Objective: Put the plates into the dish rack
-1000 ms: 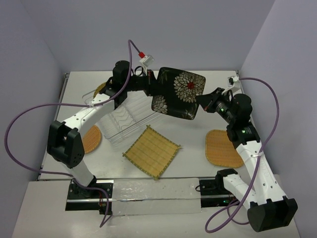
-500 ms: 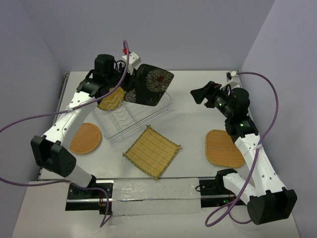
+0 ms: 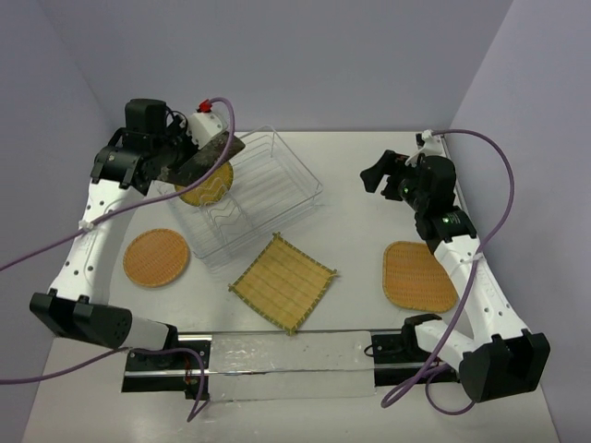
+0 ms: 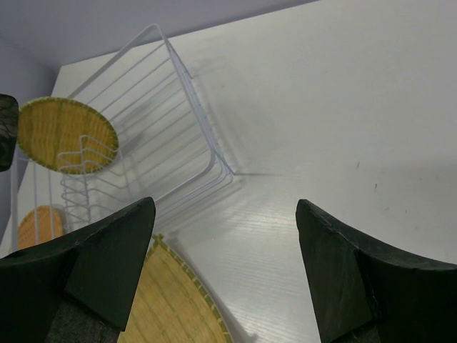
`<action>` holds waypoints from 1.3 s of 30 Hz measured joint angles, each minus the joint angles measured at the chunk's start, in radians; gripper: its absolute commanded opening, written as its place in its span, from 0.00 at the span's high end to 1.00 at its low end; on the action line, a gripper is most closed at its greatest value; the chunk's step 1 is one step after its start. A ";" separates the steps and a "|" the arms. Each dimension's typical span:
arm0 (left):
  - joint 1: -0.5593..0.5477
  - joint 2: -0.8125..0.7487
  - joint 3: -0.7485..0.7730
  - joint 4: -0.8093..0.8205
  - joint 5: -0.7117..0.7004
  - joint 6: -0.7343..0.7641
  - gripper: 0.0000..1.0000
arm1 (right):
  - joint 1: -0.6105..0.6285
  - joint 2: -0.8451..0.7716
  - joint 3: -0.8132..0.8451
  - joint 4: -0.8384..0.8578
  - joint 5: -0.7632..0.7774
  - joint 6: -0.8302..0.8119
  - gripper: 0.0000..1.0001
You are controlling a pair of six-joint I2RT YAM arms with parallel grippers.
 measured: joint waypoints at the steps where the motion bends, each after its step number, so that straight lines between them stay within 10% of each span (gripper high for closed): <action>1: 0.002 0.024 0.018 -0.006 -0.019 0.010 1.00 | 0.000 0.007 0.002 -0.005 0.006 -0.003 0.13; 14: -0.001 0.291 0.124 -0.071 -0.143 0.008 1.00 | -0.005 0.067 0.045 -0.067 0.085 -0.039 0.13; 39: -0.083 0.319 0.124 -0.069 -0.292 -0.042 1.00 | -0.036 0.104 0.047 -0.112 0.120 -0.049 0.13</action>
